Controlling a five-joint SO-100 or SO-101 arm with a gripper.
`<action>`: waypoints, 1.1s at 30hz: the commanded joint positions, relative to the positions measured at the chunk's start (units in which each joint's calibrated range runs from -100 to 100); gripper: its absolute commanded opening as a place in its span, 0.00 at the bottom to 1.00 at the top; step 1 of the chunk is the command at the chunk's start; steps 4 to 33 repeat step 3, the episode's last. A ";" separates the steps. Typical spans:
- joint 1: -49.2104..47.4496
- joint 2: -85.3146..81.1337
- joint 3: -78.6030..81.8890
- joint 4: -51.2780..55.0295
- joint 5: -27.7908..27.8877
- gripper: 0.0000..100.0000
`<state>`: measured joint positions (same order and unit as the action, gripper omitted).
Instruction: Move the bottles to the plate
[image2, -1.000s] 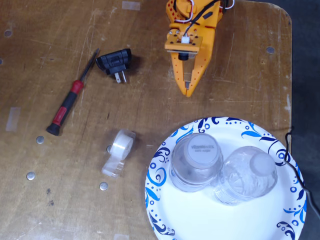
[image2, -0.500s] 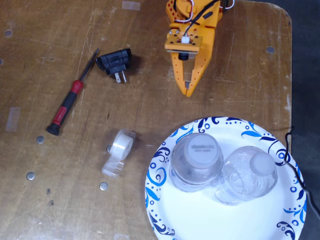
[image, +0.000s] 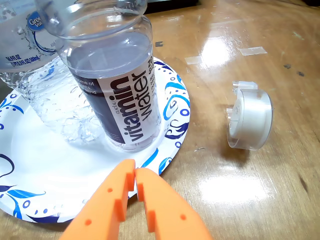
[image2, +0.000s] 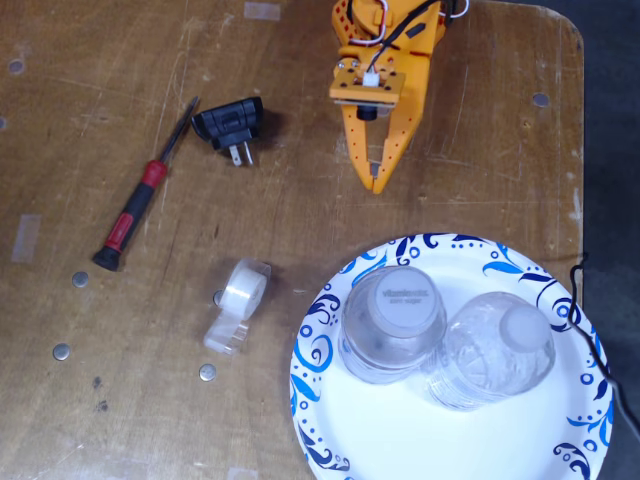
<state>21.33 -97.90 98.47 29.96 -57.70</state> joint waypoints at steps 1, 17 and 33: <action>0.18 -0.92 0.09 0.33 0.21 0.01; 0.07 -0.92 0.09 0.33 0.21 0.01; 0.07 -0.92 0.09 0.33 0.21 0.01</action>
